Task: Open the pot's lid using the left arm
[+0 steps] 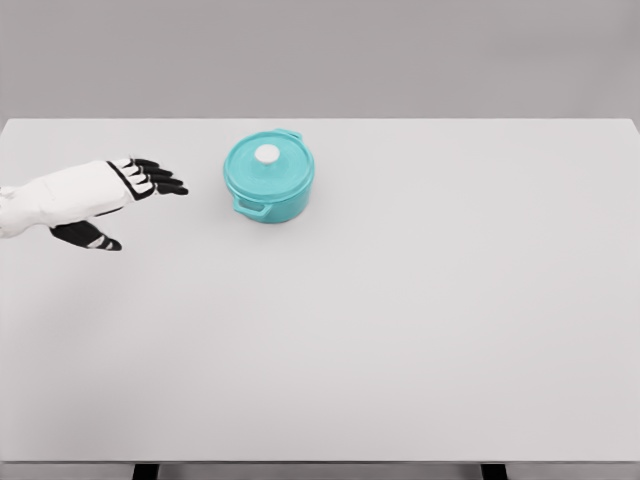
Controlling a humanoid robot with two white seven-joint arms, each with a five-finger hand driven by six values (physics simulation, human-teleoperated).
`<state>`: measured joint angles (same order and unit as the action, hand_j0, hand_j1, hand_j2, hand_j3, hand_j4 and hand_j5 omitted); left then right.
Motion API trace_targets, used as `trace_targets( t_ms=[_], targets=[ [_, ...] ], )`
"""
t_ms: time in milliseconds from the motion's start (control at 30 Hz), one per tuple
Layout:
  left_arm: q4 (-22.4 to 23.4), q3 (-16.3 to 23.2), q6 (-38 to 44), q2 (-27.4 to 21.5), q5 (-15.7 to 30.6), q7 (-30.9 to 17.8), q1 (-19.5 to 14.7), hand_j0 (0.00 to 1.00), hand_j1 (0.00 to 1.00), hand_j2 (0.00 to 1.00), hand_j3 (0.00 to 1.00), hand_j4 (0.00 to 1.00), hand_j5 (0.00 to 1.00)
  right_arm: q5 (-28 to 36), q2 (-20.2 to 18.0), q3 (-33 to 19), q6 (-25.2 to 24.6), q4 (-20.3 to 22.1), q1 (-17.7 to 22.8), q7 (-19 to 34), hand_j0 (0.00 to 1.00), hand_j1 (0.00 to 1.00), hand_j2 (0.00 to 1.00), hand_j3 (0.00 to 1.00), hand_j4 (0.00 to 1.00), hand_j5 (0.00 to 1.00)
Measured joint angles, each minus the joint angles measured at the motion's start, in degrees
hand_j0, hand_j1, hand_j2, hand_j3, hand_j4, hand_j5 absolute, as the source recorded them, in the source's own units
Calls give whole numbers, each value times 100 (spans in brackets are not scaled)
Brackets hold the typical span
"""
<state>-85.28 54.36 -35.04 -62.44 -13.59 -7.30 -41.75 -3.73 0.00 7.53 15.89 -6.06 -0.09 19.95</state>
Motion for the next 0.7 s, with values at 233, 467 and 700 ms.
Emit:
trace_targets(
  t_ms=[233, 467, 700],
  targets=[
    [413, 347, 2, 673, 15, -1, -1283, 100, 100, 100, 100, 100, 100, 1, 0, -7, 0, -2, 9, 8, 100, 100, 100, 100, 100, 100],
    [1321, 798, 1, 1677, 5, -12, -1854, 100, 100, 100, 100, 100, 100, 0, 0, -13, 0, -1, 0, 8, 100, 100, 100, 100, 100, 100],
    [2101, 1009, -2, 2331, 18, -989, -2329, 100, 100, 100, 100, 100, 100, 1, 0, -14, 0, -1, 0, 7, 100, 100, 100, 100, 100, 100]
  ],
)
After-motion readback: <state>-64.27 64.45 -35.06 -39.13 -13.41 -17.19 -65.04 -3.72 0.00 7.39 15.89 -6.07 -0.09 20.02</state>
